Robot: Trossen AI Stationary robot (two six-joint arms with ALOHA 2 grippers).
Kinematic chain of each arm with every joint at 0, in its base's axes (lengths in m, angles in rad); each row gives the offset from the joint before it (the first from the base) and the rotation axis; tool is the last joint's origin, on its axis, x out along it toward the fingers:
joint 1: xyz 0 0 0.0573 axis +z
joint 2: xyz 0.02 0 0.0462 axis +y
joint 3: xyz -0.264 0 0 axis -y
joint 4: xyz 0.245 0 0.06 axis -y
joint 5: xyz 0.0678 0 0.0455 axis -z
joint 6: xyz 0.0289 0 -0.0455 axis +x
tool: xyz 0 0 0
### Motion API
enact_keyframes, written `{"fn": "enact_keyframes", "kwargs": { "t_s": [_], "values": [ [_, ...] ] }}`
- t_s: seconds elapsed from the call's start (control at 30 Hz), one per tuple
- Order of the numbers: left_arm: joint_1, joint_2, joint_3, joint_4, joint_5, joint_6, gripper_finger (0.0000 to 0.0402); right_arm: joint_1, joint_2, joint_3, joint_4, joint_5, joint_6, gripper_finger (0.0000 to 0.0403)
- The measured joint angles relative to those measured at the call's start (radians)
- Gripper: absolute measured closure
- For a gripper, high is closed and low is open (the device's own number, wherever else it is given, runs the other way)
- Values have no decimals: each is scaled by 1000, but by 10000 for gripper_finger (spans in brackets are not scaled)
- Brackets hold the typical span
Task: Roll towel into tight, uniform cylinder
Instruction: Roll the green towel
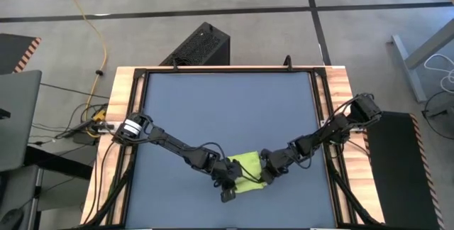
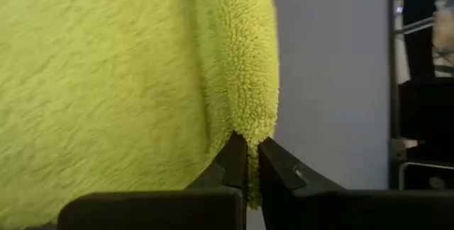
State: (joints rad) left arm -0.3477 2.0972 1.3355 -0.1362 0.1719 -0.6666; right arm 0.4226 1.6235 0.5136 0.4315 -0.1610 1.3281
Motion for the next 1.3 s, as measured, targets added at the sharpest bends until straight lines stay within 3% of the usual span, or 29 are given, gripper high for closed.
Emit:
{"fn": "enact_keyframes", "kwargs": {
  "t_s": [0.23,0.6,0.73,0.93,1.3],
  "values": [
    [2,-3,2,-64,-74,-33,390,-14,0,4,-94,13,45,382],
    [-1,-3,1,-81,-135,-18,312,-13,0,3,-108,56,63,381],
    [0,-3,0,-84,-158,-27,300,-12,0,2,-111,69,97,360],
    [3,-11,-1,-84,-81,31,299,-13,0,3,-126,74,121,344],
    [5,-56,10,-102,-45,80,299,-13,0,2,-138,81,132,342]
  ]
}}
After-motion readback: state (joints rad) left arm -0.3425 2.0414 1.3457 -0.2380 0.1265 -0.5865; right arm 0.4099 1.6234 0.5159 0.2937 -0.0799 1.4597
